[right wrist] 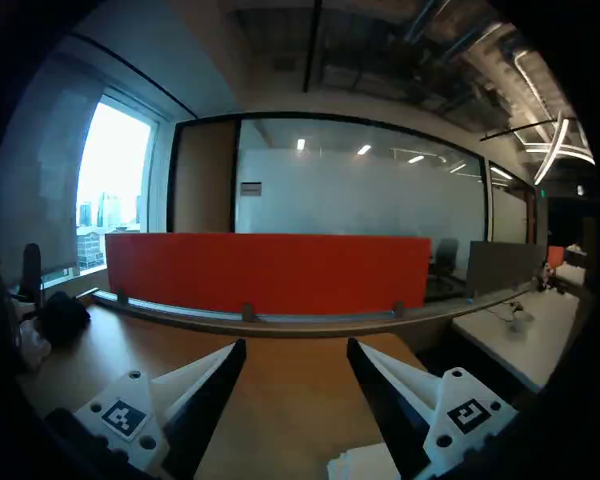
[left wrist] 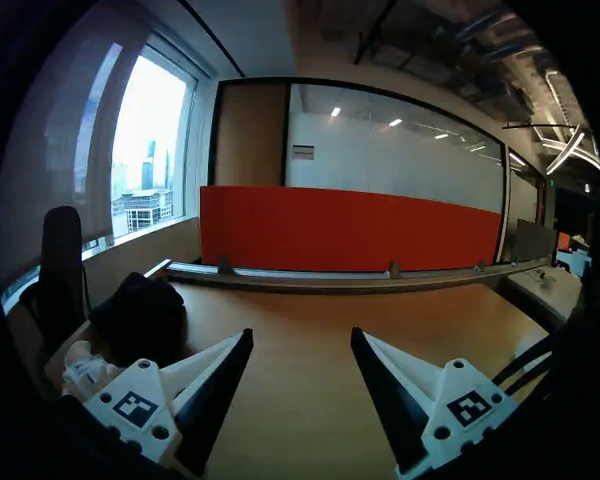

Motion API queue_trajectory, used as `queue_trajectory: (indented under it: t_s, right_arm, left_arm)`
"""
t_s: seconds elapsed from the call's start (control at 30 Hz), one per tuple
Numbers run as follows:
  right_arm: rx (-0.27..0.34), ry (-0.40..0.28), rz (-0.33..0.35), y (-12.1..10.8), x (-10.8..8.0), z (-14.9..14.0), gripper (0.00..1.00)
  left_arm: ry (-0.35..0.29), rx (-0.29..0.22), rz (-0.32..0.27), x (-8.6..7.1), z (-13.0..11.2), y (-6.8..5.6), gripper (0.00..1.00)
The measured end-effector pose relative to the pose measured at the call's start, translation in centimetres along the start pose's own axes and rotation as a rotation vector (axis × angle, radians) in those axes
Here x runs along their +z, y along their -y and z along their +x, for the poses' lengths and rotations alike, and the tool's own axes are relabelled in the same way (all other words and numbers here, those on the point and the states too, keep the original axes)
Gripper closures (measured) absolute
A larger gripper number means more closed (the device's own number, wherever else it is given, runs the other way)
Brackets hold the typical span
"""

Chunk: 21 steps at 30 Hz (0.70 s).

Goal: Fold towel

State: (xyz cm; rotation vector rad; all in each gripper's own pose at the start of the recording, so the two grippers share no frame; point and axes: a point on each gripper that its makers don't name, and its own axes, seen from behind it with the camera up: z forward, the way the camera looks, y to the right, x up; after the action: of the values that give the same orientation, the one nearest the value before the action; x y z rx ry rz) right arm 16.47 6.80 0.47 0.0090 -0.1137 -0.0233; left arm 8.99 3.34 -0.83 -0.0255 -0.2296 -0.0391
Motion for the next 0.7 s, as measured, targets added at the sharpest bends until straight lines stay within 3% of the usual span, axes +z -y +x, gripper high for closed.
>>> queue_trajectory:
  t_s: [0.7]
  right_arm:
    - [0.052, -0.025, 0.032, 7.1, 1.8, 1.3, 0.02]
  left_arm:
    - [-0.087, -0.015, 0.021, 1.6, 3.9, 1.9, 0.10]
